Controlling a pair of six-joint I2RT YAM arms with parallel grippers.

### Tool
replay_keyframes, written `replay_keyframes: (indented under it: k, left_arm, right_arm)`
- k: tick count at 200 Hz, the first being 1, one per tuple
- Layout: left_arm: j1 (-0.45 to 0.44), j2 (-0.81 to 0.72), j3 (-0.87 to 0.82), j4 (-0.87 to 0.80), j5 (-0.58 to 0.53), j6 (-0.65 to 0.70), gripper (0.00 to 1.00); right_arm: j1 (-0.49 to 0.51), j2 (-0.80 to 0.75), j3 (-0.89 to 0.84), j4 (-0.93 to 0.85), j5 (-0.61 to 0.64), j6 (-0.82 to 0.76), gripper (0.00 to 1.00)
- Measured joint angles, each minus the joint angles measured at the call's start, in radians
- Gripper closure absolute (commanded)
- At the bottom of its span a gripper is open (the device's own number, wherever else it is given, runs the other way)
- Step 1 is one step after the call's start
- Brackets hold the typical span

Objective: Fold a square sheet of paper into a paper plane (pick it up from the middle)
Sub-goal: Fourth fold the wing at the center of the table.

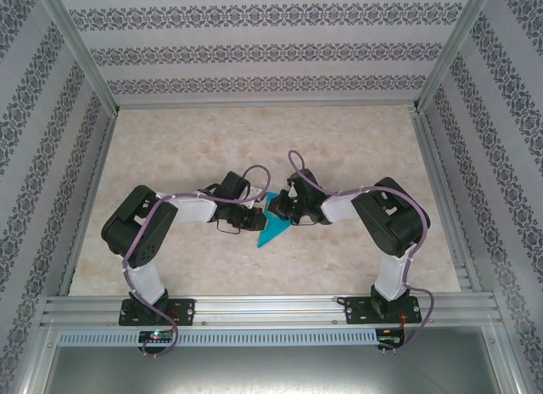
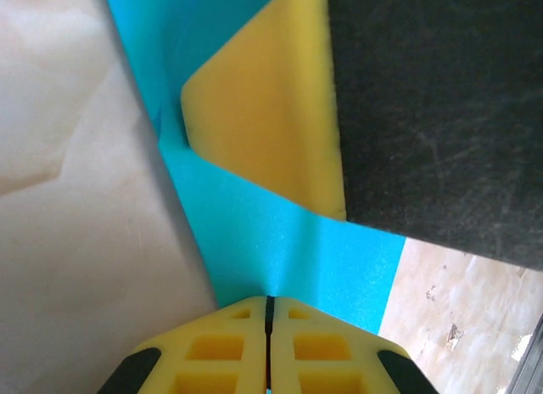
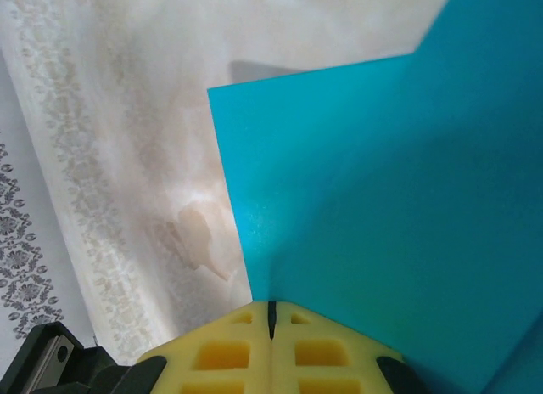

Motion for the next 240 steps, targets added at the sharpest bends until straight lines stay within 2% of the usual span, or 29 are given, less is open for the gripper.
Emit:
replay_keyframes:
  k: [132,240]
  left_arm:
    - [-0.006,-0.062,-0.059,0.01,-0.022,-0.05,0.8]
    - [-0.027,-0.115,-0.119,0.018,0.005,-0.136,0.8]
  right_arm:
    - [0.007,0.0,-0.021,0.038,0.003,-0.016,0.97]
    - [0.006,-0.018,-0.053,0.06,0.011,-0.034,0.98]
